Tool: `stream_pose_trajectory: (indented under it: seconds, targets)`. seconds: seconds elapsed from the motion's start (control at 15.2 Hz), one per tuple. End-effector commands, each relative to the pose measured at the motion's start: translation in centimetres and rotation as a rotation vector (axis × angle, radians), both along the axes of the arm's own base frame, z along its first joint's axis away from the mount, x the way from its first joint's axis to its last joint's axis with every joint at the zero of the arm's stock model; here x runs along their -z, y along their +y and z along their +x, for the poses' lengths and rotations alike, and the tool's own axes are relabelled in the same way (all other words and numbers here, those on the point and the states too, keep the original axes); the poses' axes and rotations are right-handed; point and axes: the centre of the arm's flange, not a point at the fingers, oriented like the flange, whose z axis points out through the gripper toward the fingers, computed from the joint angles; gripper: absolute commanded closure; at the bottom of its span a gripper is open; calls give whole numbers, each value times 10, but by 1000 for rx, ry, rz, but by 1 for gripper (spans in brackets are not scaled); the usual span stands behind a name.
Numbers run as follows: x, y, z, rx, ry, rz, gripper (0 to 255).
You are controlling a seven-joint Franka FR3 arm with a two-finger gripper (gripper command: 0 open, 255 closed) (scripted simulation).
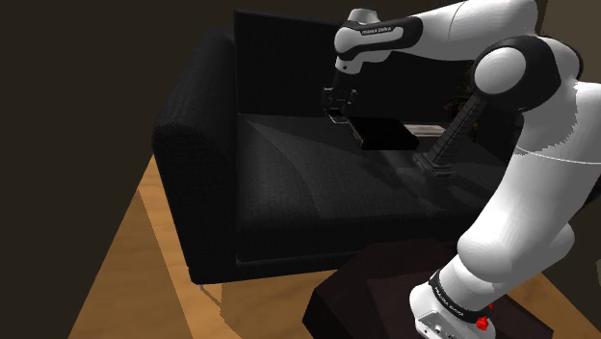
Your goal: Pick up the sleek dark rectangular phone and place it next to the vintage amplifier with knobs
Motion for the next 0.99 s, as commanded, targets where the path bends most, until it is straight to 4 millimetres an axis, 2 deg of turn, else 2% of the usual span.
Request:
stream_pose_trajectory:
  seconds: [0.0,0.92]
  targets:
    - [6,-6,3,-2,0,0,255]
    - [80,-6,3,-2,0,0,255]
